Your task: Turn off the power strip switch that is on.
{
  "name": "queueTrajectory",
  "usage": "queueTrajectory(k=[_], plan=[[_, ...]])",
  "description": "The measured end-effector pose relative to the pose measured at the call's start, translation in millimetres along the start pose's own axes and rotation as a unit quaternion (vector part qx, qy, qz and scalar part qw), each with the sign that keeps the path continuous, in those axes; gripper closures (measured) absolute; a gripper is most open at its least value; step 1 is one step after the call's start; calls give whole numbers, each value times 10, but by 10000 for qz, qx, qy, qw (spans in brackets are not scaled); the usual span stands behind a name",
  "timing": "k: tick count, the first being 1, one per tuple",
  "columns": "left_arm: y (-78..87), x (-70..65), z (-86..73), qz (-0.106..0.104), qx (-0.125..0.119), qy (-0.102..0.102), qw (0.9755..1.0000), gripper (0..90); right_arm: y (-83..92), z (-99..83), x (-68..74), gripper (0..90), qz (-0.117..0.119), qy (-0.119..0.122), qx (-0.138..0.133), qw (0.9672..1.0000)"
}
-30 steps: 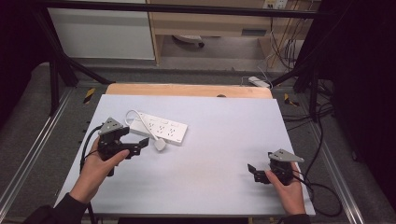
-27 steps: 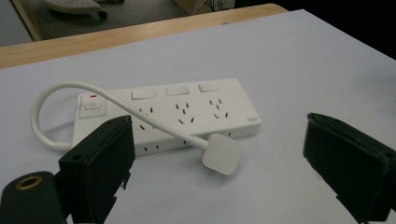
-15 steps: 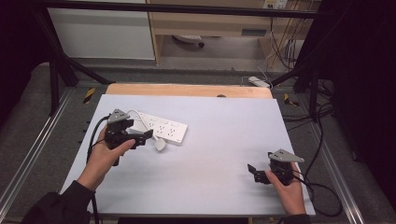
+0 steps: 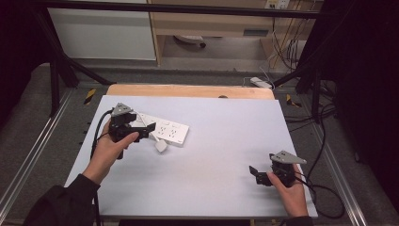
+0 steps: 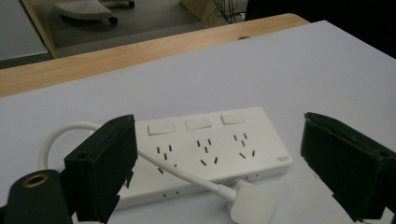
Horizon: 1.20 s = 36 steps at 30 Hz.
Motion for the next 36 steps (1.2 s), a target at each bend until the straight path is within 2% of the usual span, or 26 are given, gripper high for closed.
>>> queueTrajectory(k=[7,16,36], plan=[[-117,0,13,-3,-7,-28,10000,117,0,4,2,30,13,-12,-11,10000],[-254,23,38,90,-66,-35,9999,128,3,5,3,30,21,-9,-20,10000],[-464,19,93,177,-167,-106,9996,137,0,3,3,30,25,7,-17,10000]])
Point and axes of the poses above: each handheld gripper's, and its own axes: y roughly backward along the jaws, z roughly out of its top, x roughly to its left, the point moved 10 cm from there along -y, roughly forward along the jaws, and after that the axes turned 7 degrees about -x, right-handed, at the moved point
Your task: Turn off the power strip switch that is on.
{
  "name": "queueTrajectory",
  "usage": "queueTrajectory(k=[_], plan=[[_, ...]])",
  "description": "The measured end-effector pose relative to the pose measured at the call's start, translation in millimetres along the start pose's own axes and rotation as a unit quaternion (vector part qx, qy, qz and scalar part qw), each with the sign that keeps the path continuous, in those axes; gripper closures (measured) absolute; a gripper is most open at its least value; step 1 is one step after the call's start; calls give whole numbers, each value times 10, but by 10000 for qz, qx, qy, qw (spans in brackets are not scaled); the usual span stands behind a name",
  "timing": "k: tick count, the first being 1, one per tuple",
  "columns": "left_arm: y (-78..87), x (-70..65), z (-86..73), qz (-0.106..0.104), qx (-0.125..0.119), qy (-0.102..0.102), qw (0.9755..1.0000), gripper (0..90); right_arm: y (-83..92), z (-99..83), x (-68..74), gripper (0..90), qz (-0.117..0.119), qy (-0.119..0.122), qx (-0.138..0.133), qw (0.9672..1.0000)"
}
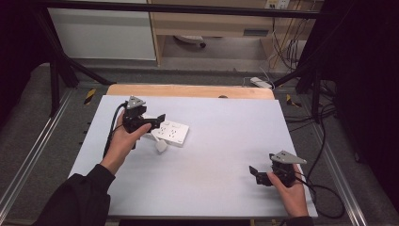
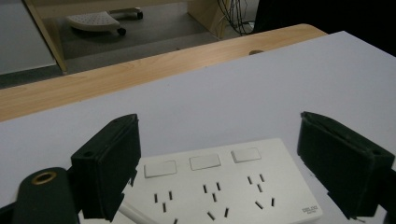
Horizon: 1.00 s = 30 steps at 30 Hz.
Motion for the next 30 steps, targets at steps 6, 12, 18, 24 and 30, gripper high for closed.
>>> queueTrajectory(k=[6,12,18,24,30], plan=[[-47,26,-19,34,-5,43,10000,137,1,-2,2,30,4,-3,8,10000],[-81,46,-37,57,8,65,10000,138,0,-2,3,30,5,-2,7,10000],[-119,65,-45,86,-19,73,9999,136,0,-3,4,30,9,4,10,10000],[-168,75,-76,116,24,94,9999,120,-1,-5,9,30,19,1,13,10000],[-221,60,-127,126,157,49,9998,104,-2,-6,13,30,27,-8,19,10000]])
Point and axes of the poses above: each handheld gripper's, and its own axes: y roughly backward along the jaws, z roughly out of its top, x roughly to its left, the point moved 10 cm from there along -y, roughly forward along the jaws, and after that the axes turned 7 degrees about -x, right-handed, at the moved point
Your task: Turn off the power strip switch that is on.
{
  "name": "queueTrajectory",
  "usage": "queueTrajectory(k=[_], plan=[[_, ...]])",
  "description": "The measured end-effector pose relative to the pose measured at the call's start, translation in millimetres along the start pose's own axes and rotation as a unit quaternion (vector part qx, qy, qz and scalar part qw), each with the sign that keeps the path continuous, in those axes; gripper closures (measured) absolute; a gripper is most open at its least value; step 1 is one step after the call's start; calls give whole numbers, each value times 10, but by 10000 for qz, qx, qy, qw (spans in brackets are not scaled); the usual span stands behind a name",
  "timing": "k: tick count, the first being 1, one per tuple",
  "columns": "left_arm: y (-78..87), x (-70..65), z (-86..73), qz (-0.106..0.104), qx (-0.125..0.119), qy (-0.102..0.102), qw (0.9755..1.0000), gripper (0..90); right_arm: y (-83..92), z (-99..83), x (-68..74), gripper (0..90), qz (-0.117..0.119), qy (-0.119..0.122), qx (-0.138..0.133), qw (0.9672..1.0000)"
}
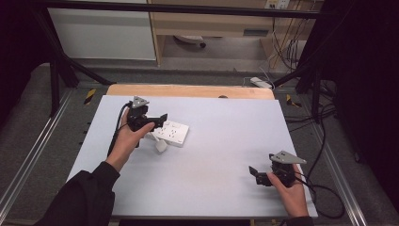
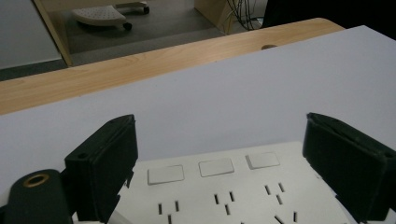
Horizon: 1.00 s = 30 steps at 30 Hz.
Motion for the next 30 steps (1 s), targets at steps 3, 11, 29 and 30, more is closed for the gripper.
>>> queueTrajectory(k=[3,11,29,30], plan=[[-21,-4,-22,16,66,-18,10000,104,0,-1,0,30,0,5,2,10000],[-74,6,-89,35,242,-28,9997,112,3,0,0,30,5,8,0,10000],[-154,-22,-101,55,395,-131,9991,435,6,2,1,30,14,26,-3,10000],[-155,-35,-112,35,438,-104,9990,454,7,2,1,30,14,26,-5,10000]])
Point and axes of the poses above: each handheld gripper's, and its own axes: y roughly backward along the jaws, z roughly out of its top, x roughly to its left, the point moved 10 cm from there along -y, roughly forward along the jaws, and after that the axes turned 7 degrees about -x, right-handed, at the moved point
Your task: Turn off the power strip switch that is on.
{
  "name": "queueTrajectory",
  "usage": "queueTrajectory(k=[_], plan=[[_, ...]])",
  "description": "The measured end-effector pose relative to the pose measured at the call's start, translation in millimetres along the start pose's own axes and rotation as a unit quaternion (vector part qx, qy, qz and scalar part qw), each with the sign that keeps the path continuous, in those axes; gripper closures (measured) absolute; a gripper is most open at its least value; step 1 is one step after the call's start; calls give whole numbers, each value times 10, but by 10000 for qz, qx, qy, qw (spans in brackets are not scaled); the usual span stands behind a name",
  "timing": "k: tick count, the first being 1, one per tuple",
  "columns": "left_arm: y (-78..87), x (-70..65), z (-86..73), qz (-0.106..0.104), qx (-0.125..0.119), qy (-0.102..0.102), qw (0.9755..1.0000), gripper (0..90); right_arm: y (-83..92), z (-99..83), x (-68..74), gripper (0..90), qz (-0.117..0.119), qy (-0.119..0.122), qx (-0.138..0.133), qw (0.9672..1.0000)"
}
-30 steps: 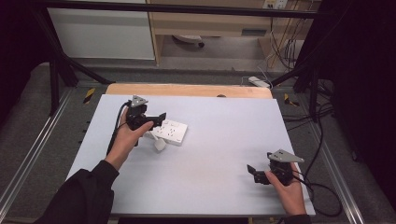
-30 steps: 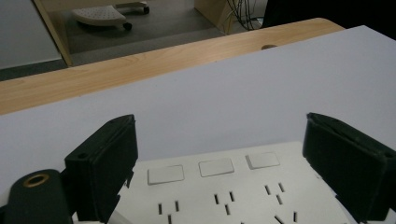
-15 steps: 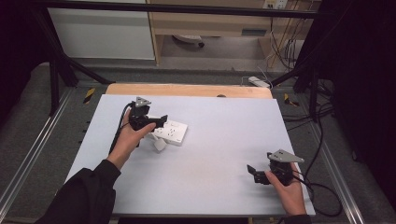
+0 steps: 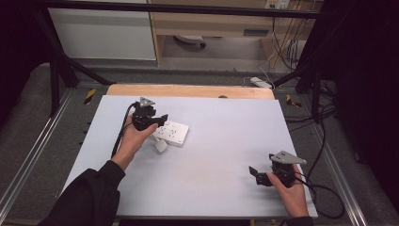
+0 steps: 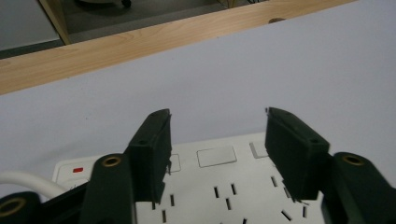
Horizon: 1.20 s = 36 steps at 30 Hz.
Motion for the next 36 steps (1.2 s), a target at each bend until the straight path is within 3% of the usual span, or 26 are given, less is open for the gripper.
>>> queueTrajectory(k=[11,20,36], plan=[[-43,-54,-34,-211,32,84,9997,723,0,2,2,30,11,-1,-7,10000],[-75,-123,-72,-386,98,34,9992,875,-3,-3,5,30,24,12,7,10000],[-246,-85,-189,-330,264,73,9991,900,-8,-8,9,30,46,48,23,10000]])
Point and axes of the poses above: each handheld gripper's, and its own axes: y roughly backward along the jaws, z roughly out of its top, x roughly to its left, the point moved 10 cm from there along -y, roughly forward along the jaws, and after that the axes turned 7 degrees about -x, right-handed, at the moved point
